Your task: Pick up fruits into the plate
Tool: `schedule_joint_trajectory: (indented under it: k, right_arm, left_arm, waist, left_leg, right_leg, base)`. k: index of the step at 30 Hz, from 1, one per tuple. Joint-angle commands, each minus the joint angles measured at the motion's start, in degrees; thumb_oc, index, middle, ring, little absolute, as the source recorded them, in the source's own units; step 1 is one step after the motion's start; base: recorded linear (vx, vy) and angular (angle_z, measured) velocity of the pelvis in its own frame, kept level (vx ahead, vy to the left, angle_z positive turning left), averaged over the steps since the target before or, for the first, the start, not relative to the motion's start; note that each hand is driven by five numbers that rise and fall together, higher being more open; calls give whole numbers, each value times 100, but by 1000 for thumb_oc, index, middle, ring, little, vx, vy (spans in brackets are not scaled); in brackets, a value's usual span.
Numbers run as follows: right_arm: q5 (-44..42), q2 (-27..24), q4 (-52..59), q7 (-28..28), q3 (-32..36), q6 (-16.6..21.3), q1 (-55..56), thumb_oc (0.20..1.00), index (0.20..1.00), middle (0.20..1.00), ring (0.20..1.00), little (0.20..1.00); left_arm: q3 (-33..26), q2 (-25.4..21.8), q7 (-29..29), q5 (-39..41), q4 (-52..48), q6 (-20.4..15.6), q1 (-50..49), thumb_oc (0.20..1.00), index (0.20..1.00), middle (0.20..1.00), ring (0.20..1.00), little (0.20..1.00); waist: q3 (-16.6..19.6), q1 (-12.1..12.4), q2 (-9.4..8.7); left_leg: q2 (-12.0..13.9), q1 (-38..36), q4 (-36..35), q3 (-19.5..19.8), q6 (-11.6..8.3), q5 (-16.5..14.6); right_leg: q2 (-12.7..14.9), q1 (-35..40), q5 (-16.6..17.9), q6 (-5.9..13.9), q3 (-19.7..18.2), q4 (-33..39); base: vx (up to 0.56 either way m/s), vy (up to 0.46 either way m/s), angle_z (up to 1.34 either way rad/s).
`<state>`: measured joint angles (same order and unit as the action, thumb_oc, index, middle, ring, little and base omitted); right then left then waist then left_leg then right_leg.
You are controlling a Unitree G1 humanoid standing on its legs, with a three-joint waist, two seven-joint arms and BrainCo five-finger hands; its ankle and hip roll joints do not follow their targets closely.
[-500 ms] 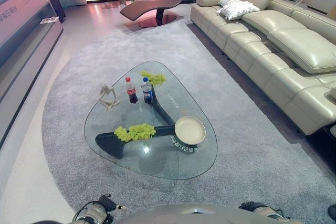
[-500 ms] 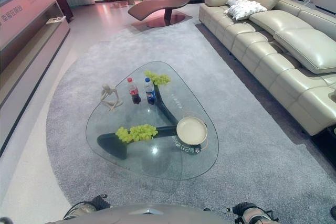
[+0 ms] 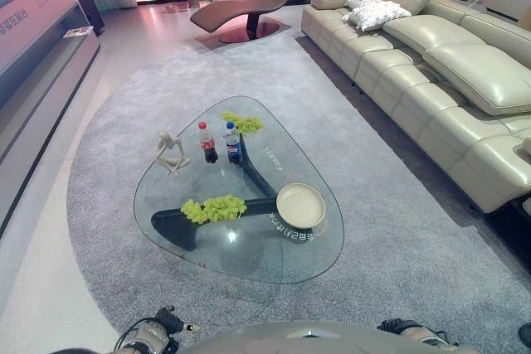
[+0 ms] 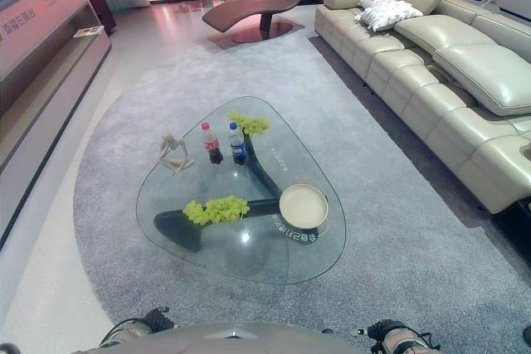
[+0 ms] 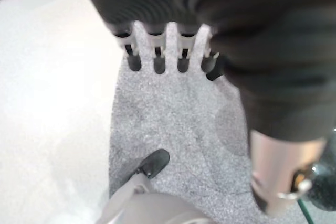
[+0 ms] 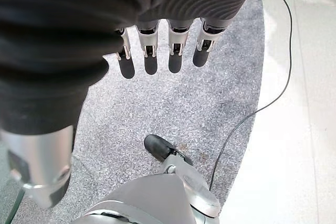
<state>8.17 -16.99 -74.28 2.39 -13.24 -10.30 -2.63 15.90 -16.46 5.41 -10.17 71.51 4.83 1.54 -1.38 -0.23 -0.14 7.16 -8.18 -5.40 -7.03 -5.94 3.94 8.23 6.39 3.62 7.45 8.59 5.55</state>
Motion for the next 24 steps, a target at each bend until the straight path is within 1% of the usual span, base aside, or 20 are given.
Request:
schedule_joint_trajectory:
  k: [1, 9, 11, 12, 14, 18, 19, 21, 22, 24]
  right_arm:
    - [26, 21, -450, 46, -128, -1, -486, 1000, 1000, 1000, 1000, 1000]
    - [5, 8, -421, 29, -119, -25, -493, 1000, 1000, 1000, 1000, 1000]
    - [-4, -11, -415, 0, -127, -46, -494, 1000, 1000, 1000, 1000, 1000]
    - [-6, -11, -416, 0, -128, -46, -494, 1000, 1000, 1000, 1000, 1000]
    - [4, -21, -426, -15, -112, -30, -484, 1000, 1000, 1000, 1000, 1000]
    - [44, -68, -421, -62, -132, -52, -488, 1000, 1000, 1000, 1000, 1000]
    - [31, -102, -396, -61, -154, -76, -491, 1000, 1000, 1000, 1000, 1000]
    - [62, -151, -352, -84, -164, -118, -503, 1000, 1000, 1000, 1000, 1000]
    - [41, -205, -318, -96, -186, -157, -524, 1000, 1000, 1000, 1000, 1000]
    - [-14, -266, -298, -95, -214, -171, -537, 1000, 1000, 1000, 1000, 1000]
  left_arm:
    - [-99, -111, 178, 4, 394, -94, 471, 1000, 1000, 1000, 1000, 1000]
    - [-196, -125, 476, 276, 321, -306, 493, 1000, 1000, 1000, 1000, 1000]
    - [-242, -139, 587, 426, 269, -444, 511, 1000, 1000, 1000, 1000, 1000]
    - [-243, -139, 597, 434, 268, -457, 512, 1000, 1000, 1000, 1000, 1000]
    - [-351, -157, 823, 617, 232, -723, 511, 1000, 1000, 1000, 1000, 1000]
    - [-431, -219, 1132, 753, 116, -1102, 563, 1000, 1000, 1000, 1000, 1000]
    - [-437, -271, 1280, 817, 27, -1255, 609, 1000, 1000, 1000, 1000, 1000]
    - [-426, -334, 1476, 807, -81, -1337, 662, 1000, 1000, 1000, 1000, 1000]
    - [-398, -410, 1736, 766, -232, -1421, 739, 1000, 1000, 1000, 1000, 1000]
    - [-370, -538, 2061, 606, -459, -1469, 859, 1000, 1000, 1000, 1000, 1000]
  waist:
    - [-280, -25, -61]
    - [-308, -41, -57]
    - [-331, -45, -49]
    - [-332, -46, -49]
    - [-355, -53, -34]
    - [-388, -64, -16]
    - [-412, -75, -4]
    - [-447, -93, 8]
    - [-481, -110, 26]
    - [-535, -130, 54]
  left_leg:
    - [-130, -110, 49, -104, 209, -717]
    - [-132, -102, 65, -129, 210, -717]
    - [-129, -93, 73, -134, 209, -716]
    - [-129, -92, 73, -134, 209, -716]
    - [-132, -98, 73, -132, 210, -716]
    - [-126, -91, 93, -157, 206, -717]
    - [-124, -88, 96, -161, 207, -713]
    - [-124, -80, 101, -177, 210, -712]
    - [-121, -51, 107, -202, 212, -703]
    - [-125, -2, 114, -216, 215, -694]
  right_leg:
    - [-45, 273, -532, -6, 283, -163]
    - [-39, 259, -527, 0, 254, -168]
    - [-39, 247, -529, -5, 248, -175]
    - [-38, 246, -529, -5, 249, -175]
    - [-32, 249, -527, -7, 246, -175]
    - [-19, 237, -533, -1, 235, -195]
    - [-21, 229, -534, -1, 220, -202]
    - [-21, 212, -537, 5, 205, -213]
    - [-17, 173, -531, 9, 183, -222]
    - [-11, 110, -519, 16, 159, -230]
  base:
    - [0, 0, 0]
    - [0, 0, 0]
    - [0, 0, 0]
    - [0, 0, 0]
    - [0, 0, 0]
    - [10, 2, -1]
    - [36, 10, -2]
    - [17, 5, -1]
    - [0, 0, 0]
    - [-8, 29, -7]
